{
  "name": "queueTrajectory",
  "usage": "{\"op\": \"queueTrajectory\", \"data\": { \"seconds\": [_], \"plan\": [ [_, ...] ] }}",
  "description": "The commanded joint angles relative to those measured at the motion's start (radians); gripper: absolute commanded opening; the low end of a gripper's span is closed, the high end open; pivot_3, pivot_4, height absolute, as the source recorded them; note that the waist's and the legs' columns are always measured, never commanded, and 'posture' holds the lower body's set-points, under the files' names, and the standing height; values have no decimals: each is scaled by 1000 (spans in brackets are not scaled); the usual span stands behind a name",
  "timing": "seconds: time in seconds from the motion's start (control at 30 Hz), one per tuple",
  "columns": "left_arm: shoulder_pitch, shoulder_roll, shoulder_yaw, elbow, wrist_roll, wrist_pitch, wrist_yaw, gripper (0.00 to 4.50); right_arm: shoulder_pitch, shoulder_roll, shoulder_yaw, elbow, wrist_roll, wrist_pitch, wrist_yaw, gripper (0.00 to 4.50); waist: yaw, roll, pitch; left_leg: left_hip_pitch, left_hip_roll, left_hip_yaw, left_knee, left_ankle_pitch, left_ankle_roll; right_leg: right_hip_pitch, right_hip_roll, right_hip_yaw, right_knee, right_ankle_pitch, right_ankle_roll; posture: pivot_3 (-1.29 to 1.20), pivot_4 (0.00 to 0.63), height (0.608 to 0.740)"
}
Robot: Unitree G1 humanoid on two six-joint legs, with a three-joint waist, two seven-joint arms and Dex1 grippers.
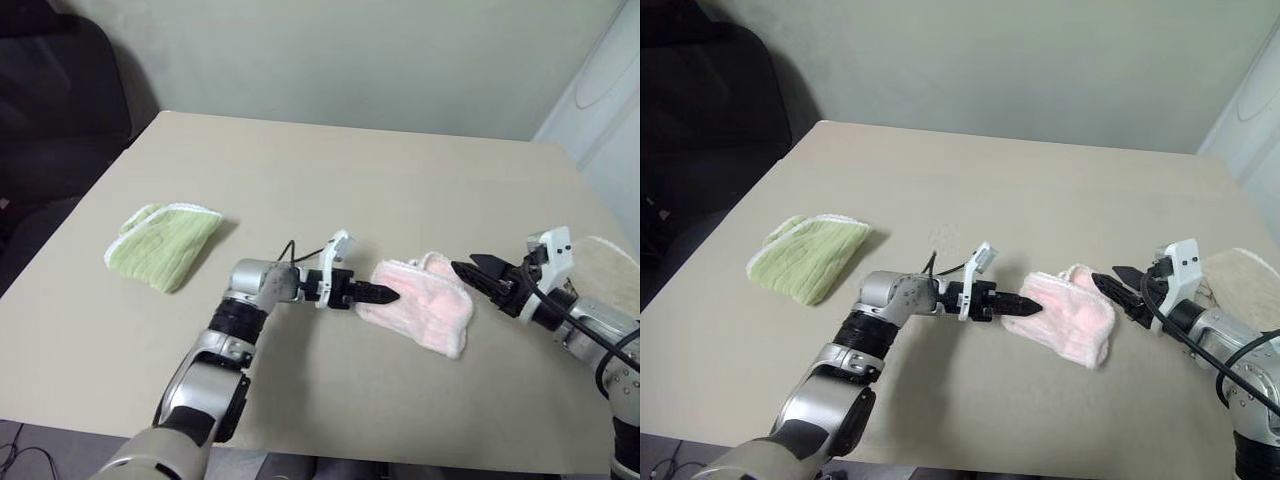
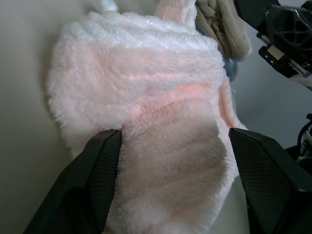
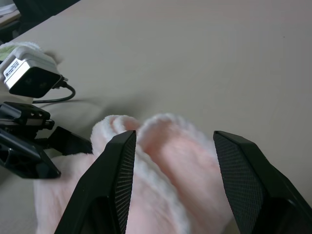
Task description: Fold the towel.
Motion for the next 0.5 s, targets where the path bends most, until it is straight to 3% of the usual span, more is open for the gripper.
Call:
{"op": "queueTrajectory", "data": {
  "seconds": [0.03,0.13,0.27,0.5],
  "plan": [
    [-30,-15,-15,4,14,-10,-20,3755,10,-2,-14,-51,12,-13,-18,2650,0,0,0,0,0,0,0,0,0,0,0,0,0,0,0,0,150,740],
    [-44,-1,13,19,2,-12,-39,3755,21,-1,-15,-62,11,-14,-24,2650,0,0,0,0,0,0,0,0,1,0,0,0,0,-1,3,0,150,740],
    [-38,50,39,3,-7,-9,-69,4477,26,-2,-19,-66,14,-16,-27,2650,-1,0,0,0,0,0,0,0,1,0,0,0,0,-1,4,0,150,740],
    [-54,138,111,-17,-20,-16,-94,4477,20,-6,-10,-38,3,-29,-17,2650,1,0,0,0,0,0,0,0,1,-1,0,0,0,-1,4,0,150,740]
  ]
}}
